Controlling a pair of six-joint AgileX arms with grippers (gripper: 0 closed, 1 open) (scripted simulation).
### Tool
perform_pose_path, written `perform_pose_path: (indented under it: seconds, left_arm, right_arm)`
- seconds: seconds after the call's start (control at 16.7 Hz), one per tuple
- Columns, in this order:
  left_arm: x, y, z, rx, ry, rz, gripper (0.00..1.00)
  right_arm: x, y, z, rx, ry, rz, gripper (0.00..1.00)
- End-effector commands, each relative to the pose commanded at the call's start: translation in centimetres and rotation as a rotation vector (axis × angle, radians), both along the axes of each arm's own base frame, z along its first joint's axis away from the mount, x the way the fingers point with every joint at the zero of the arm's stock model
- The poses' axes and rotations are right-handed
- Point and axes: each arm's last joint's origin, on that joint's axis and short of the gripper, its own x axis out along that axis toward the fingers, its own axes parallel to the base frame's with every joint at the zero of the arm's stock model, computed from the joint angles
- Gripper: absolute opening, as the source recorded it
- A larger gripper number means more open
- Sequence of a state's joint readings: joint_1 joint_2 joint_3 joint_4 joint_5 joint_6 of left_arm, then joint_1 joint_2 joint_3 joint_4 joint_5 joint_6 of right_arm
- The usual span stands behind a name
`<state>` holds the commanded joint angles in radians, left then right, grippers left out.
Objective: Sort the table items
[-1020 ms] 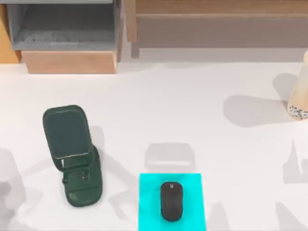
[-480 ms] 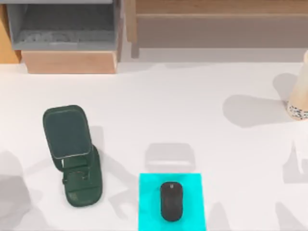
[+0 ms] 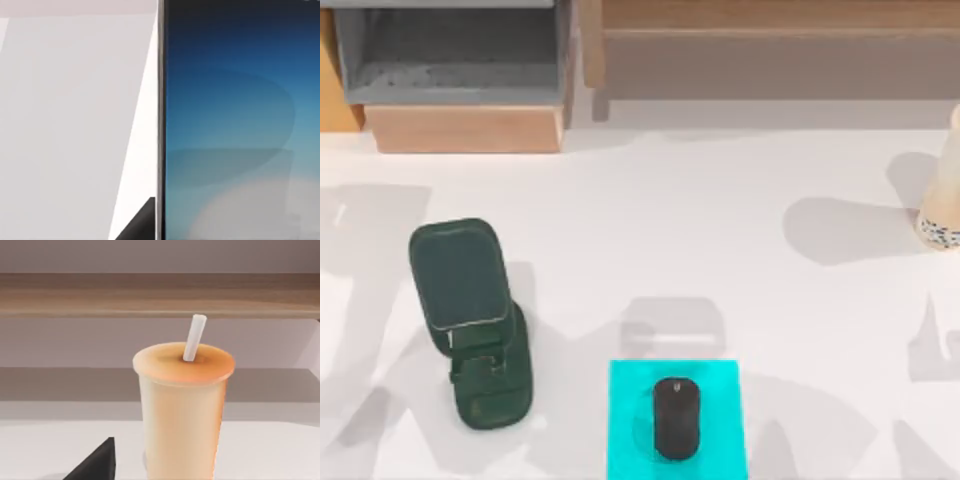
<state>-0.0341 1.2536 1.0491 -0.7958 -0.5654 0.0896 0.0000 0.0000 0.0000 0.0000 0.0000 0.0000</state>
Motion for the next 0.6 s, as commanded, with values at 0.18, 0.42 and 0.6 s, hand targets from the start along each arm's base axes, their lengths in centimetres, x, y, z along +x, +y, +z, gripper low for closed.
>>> perform_pose_path:
  seconds: [0.18,0.42,0.6]
  left_arm:
    - [-2.2,-5.8,2.4,-0.052,-0.314,0.090,0.00]
    - [-6.5,-12.0,2.7,-0.255,-0.607,0.101,0.00]
    - [-9.9,-15.1,1.0,-0.384,-0.679,0.040,0.00]
  right_arm:
    - [0.0,0.0,0.0,0.000,0.000,0.000,1.00]
    - [0.0,0.0,0.0,0.000,0.000,0.000,1.00]
    - [0.0,0.0,0.0,0.000,0.000,0.000,1.00]
